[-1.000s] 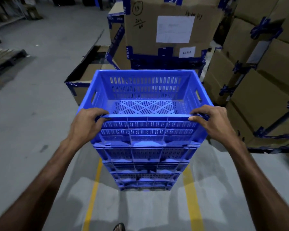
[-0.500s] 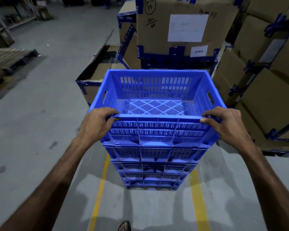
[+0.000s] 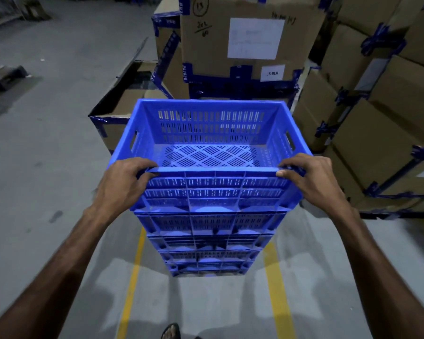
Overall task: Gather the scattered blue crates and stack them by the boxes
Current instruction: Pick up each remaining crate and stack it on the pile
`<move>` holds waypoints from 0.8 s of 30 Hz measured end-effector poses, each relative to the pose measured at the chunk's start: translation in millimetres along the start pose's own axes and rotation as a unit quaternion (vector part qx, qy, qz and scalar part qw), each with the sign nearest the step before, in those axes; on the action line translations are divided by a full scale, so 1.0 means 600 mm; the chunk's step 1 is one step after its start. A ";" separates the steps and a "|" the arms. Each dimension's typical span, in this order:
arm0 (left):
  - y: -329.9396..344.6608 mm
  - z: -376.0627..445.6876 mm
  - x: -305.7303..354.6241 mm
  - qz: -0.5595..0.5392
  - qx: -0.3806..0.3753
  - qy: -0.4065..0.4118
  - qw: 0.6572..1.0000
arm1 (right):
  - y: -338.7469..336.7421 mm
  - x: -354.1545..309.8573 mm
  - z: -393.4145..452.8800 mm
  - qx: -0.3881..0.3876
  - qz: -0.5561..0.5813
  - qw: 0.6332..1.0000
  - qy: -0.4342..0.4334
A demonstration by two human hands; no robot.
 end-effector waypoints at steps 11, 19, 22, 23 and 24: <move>-0.002 -0.003 0.003 -0.001 -0.003 -0.007 1.000 | -0.005 -0.005 -0.001 0.000 0.004 1.000 0.010; -0.005 0.000 -0.003 -0.009 -0.016 -0.010 1.000 | -0.005 -0.010 -0.002 -0.001 -0.009 1.000 0.001; -0.003 0.002 -0.009 -0.006 -0.019 -0.013 1.000 | -0.002 -0.012 -0.003 -0.001 -0.006 1.000 0.004; -0.002 0.003 -0.010 -0.005 -0.019 -0.013 1.000 | -0.002 -0.012 -0.003 0.000 -0.005 1.000 0.005; -0.001 0.004 -0.011 -0.004 -0.020 -0.015 1.000 | -0.001 -0.012 -0.003 0.002 -0.003 1.000 0.007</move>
Point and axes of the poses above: each hand's wrist, its own z-axis towards the middle knuckle, its own y-axis out of the palm, x = y × z, the point moved 5 cm from there along z, towards the middle knuckle, and after that the axes turned 6 degrees about x, right-handed, at the moved point
